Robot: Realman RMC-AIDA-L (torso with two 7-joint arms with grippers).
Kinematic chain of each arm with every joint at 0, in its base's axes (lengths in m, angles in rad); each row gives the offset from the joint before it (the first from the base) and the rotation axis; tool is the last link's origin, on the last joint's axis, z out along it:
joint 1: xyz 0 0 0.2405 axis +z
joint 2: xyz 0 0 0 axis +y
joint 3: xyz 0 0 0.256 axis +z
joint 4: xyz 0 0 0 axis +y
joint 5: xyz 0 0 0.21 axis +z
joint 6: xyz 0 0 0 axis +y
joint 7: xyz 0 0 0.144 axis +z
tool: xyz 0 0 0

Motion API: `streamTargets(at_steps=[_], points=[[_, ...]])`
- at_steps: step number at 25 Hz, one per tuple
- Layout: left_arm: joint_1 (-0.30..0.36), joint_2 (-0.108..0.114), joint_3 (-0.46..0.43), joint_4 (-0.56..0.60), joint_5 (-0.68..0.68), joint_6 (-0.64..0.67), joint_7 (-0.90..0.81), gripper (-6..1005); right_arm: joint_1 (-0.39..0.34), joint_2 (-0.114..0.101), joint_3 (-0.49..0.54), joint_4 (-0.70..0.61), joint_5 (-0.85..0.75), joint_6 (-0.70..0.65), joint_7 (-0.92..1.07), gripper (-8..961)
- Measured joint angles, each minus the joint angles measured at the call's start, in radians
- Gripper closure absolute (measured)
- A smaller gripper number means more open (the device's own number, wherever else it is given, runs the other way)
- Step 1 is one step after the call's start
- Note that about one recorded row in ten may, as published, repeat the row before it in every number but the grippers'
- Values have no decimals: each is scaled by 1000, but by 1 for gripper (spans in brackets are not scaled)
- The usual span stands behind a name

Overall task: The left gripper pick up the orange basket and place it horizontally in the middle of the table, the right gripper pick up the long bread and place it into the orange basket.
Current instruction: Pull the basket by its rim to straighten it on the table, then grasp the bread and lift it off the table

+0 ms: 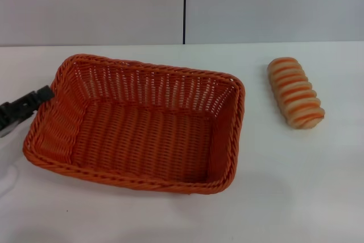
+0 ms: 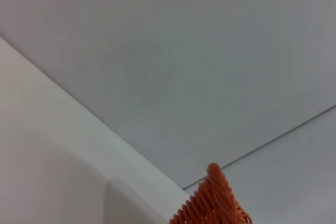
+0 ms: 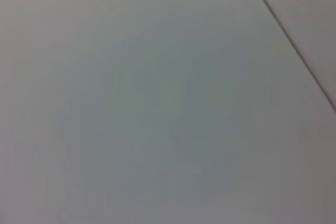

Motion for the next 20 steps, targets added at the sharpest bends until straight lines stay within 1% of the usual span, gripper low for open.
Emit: streamTargets(at_steps=[1,3,4,5,6,7,8,9,10,11,12,13,14,16,17,18,19,20], points=[[4,6,-2,10,3,7,-6,448,1,0,-5,-3,0,0,3,264],[4,6,-2,10,3,7,-6,448,5,0,-10,-8,0,0,4,264],[8,11,-6,19,3,12,-7,448,7,0,-14,-12,0,1,4,265],[16,15,-40,40,3,-8,31,448,9,-1,-27,-16,0,4,4,265],[16,15,-40,40,3,-8,31,448,11,-2,-44,-21,0,6,4,266],[16,15,-40,40,3,-8,31,447,13,-6,-95,-35,0,7,10,266],[16,15,-40,40,3,-8,31,447,13,-6,-95,-35,0,7,10,266],[18,16,-68,44,0,-24,67,447,14,-8,-129,-46,0,6,18,267],[13,2,-199,45,-20,-23,190,447,14,-9,-160,-61,0,3,37,267],[10,-9,-242,42,-35,-13,244,447,13,-8,-196,-84,0,0,66,267],[7,-18,-269,39,-50,-3,293,447,9,-6,-266,-132,0,-3,134,268],[3,-28,-296,18,-100,27,398,448,5,-5,-309,-159,0,-3,175,268],[3,-31,-303,9,-114,37,429,449,5,-5,-309,-159,0,-3,175,269],[1,-31,-312,-59,-193,103,608,451,-8,-12,-417,-220,-11,-3,282,269],[1,-31,-313,-130,-252,176,795,452,-16,-19,-475,-258,-24,-3,350,270],[2,-32,-313,-143,-266,194,841,452,-24,-28,-535,-303,-56,-3,429,270],[3,-33,-313,-192,-300,245,975,453,-32,-49,-616,-396,-147,-11,581,270],[4,-35,-314,-237,-328,293,1102,453,-32,-49,-616,-396,-147,-11,581,271]])
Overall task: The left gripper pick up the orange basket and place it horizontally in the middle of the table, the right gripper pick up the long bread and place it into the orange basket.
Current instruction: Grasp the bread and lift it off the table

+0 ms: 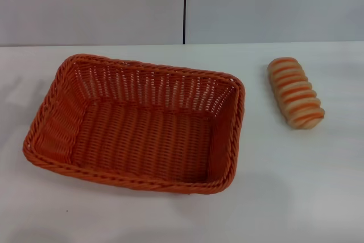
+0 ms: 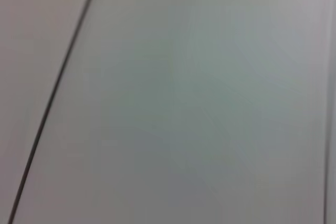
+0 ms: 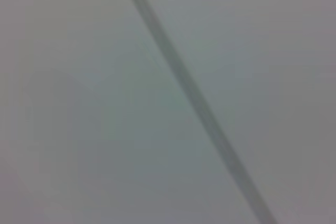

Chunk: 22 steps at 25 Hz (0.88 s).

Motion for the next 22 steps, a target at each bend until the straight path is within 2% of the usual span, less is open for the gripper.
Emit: streamTargets(at_steps=[1,2,3,5,8,10,14,15,16,19,22], points=[[0,0,0,0,0,0,0,454,-2,-10,-35,-58,-65,-13,79,271],[0,0,0,-31,-17,28,75,454,1,-23,-66,-155,-181,-49,189,272],[0,-1,0,-111,-50,87,255,454,1,-23,-66,-155,-181,-49,189,272],[-2,-2,-1,-153,-63,109,341,455,18,-31,-74,-270,-334,-105,307,273],[-9,-1,-1,-175,-68,117,392,456,72,-51,-82,-428,-555,-192,507,274],[-14,-1,-1,-179,-68,115,395,456,122,-70,-84,-487,-704,-254,635,275],[-27,-3,-2,-188,-69,112,398,456,268,-112,-91,-520,-992,-380,803,276],[-31,-2,-2,-193,-69,110,399,456,332,-123,-116,-506,-1113,-403,842,277],[-33,-2,-5,-195,-69,108,399,456,332,-123,-116,-506,-1113,-403,842,277],[-34,-2,-10,-200,-69,106,400,456,404,-127,-207,-472,-1237,-402,896,278],[-35,-2,-19,-215,-69,100,400,456,450,-118,-299,-439,-1311,-369,939,279]])
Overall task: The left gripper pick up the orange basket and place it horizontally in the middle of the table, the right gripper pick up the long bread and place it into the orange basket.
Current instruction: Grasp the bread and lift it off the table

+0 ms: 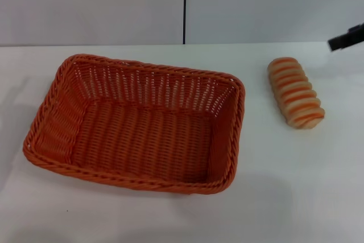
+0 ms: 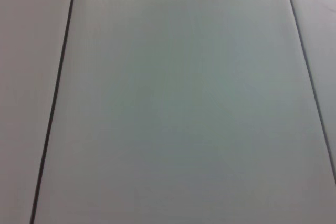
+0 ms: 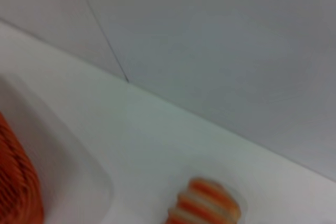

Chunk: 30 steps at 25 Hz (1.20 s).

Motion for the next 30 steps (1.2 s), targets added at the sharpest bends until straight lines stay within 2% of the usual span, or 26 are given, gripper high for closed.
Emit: streamTargets(at_steps=[5,10,16,21,30], points=[[6,1,-10,-19,-1,-15,1,456,53,41,-97,44,-109,73,47,281],[11,1,-20,-34,-3,-25,1,456,79,76,-128,80,-140,111,53,283],[13,1,-36,-48,-3,-31,-7,456,99,97,-178,149,-153,160,68,285],[15,1,-36,-48,-3,-29,-7,456,101,100,-202,184,-155,198,69,287],[17,2,-48,-70,-2,-32,-8,455,115,118,-232,222,-158,220,77,291]])
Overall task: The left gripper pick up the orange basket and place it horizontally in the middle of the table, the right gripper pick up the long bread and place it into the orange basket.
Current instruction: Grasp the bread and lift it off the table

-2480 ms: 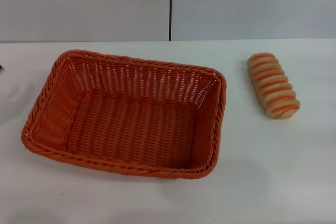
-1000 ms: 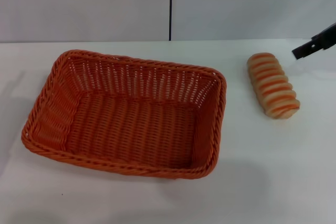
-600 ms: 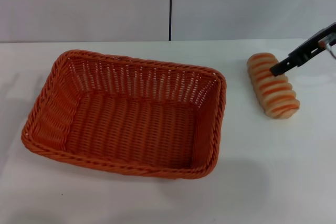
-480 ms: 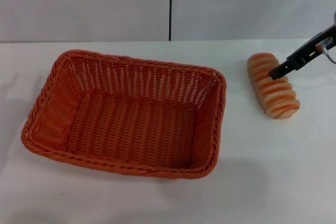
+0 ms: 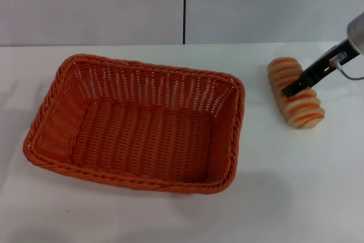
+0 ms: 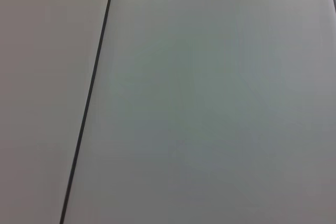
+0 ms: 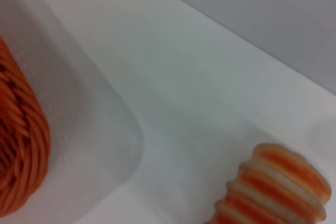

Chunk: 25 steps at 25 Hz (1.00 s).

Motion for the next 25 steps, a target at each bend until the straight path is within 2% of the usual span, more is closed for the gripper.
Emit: streamTargets(at_steps=[14,19,25], points=[[-2,-1,-17,-2,0,-14,0,455,4,10,-37,21,-20,35,30,296],[-4,-1,-25,-2,0,-17,0,455,-4,10,-28,12,-17,39,30,413],[-6,-1,-32,-2,0,-17,0,455,-10,9,-23,-1,2,39,30,458]])
